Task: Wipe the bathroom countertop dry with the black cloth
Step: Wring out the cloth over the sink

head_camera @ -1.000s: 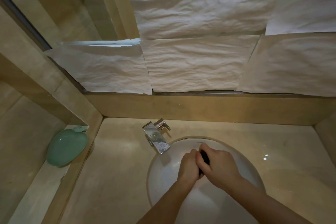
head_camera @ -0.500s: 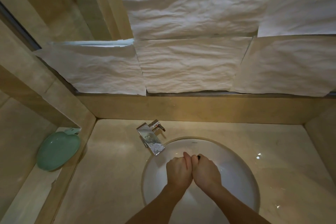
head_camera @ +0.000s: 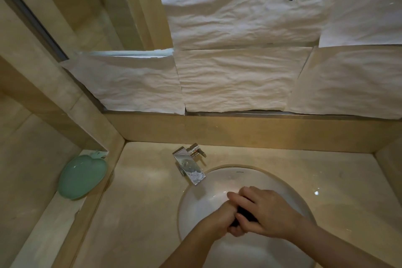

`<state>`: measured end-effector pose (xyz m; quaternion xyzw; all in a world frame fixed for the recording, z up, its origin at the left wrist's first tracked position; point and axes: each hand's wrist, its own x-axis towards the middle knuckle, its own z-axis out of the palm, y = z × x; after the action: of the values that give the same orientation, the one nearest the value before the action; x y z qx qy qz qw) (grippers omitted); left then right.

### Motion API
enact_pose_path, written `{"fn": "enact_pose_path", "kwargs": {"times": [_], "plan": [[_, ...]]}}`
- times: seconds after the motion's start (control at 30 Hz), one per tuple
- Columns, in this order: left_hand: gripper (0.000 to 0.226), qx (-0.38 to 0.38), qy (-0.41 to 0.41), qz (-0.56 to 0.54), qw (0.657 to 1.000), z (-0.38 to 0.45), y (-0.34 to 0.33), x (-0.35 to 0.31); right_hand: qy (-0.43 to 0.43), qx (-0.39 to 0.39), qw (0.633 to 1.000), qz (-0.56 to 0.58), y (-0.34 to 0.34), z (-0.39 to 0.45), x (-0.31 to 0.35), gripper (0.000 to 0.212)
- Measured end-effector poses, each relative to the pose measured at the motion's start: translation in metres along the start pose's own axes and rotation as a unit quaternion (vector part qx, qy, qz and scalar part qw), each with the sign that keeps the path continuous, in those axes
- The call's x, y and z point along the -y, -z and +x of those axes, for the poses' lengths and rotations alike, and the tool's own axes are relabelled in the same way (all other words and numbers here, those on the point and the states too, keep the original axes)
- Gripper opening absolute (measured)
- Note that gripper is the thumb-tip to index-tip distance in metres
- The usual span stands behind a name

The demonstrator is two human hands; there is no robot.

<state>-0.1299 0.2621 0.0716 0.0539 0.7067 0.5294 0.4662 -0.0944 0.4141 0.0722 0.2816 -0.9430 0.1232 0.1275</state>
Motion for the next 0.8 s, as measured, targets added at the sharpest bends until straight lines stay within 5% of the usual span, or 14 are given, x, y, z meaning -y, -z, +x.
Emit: {"fn": "enact_pose_path", "kwargs": {"times": [0.07, 0.17, 0.33, 0.43, 0.6, 0.8], "plan": [[0.045, -0.025, -0.001, -0.005, 1.000, 0.002, -0.003, 0.001, -0.031, -0.012, 0.999, -0.026, 0.002, 0.010, -0.001, 0.024], [0.045, -0.128, 0.045, -0.073, 0.988, 0.003, -0.007, -0.002, -0.138, -0.012, 0.990, -0.039, -0.004, 0.021, 0.004, 0.029], [0.023, -0.287, 0.059, -0.013, 0.956, 0.018, -0.010, 0.014, -0.267, 0.084, 0.960, -0.016, -0.013, 0.029, 0.016, 0.029], [0.031, -0.351, 0.006, -0.065, 0.934, 0.020, -0.015, 0.021, -0.327, 0.138, 0.935, 0.013, -0.013, 0.036, 0.019, 0.035], [0.058, -0.411, -0.079, 0.059, 0.906, 0.033, -0.023, 0.028, -0.354, 0.173, 0.919, 0.002, -0.002, 0.044, 0.022, 0.043], [0.053, -0.416, -0.171, 0.246, 0.859, 0.045, -0.014, 0.030, -0.440, 0.197, 0.875, 0.053, -0.015, 0.031, 0.012, 0.044]]}}
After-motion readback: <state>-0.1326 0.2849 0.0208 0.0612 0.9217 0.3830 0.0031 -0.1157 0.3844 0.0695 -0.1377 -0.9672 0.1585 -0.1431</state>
